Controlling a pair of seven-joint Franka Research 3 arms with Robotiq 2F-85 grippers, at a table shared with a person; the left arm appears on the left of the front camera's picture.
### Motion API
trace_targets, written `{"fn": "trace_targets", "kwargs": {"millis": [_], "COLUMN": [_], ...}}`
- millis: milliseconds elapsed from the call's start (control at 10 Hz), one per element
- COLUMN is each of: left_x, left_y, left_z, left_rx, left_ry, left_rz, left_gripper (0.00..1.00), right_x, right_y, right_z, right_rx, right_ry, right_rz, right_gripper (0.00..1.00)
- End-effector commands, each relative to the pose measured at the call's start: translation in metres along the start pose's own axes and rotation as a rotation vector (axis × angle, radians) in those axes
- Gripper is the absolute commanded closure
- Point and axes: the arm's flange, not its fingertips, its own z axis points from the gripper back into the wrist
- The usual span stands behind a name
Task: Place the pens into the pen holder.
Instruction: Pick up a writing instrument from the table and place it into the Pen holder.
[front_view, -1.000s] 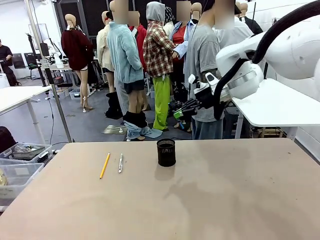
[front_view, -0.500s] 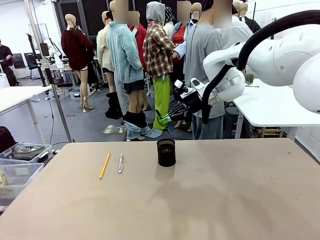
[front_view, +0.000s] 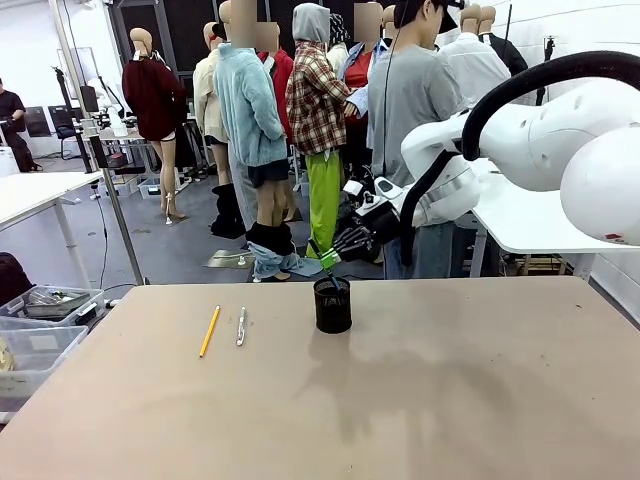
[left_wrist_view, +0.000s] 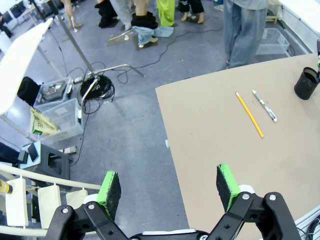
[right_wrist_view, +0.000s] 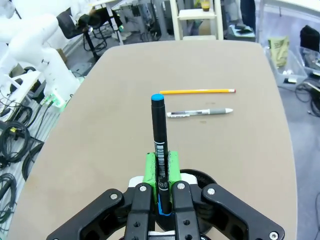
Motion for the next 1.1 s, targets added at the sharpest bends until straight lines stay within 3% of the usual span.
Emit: {"fn": "trace_targets", "kwargs": {"millis": [0,300,600,800,1000], "left_x": [0.002,0.002,0.002,0.002,0.002], "left_y": [0.0,0.0,0.0,0.0,0.0], "left_z": [-0.001,-0.001,-0.001,-0.001,-0.001], "left_rx": [0.008,0.008,0.008,0.008,0.008], "left_ry": [-0.008,-0.008,-0.008,-0.008,-0.008], "left_rz": [0.013,0.013,0.013,0.013,0.013], "left_gripper": [0.0,0.0,0.0,0.0,0.0], "right_x": [0.001,-0.011,-0.015,-0.018,-0.016], "right_y": [-0.015,-0.017,-0.011,0.01,0.048], "right_z": [-0.005,-0.007,0.0,0.022,0.06], "right_rx": [0.027,0.003,-0.006,-0.056,-0.22], "right_ry": [0.043,0.074,0.096,0.116,0.2], "right_rz": [-0.024,-0.021,-0.017,-0.025,-0.067], "right_gripper": [1.0,1.0,0.46,0.46,0.46]}}
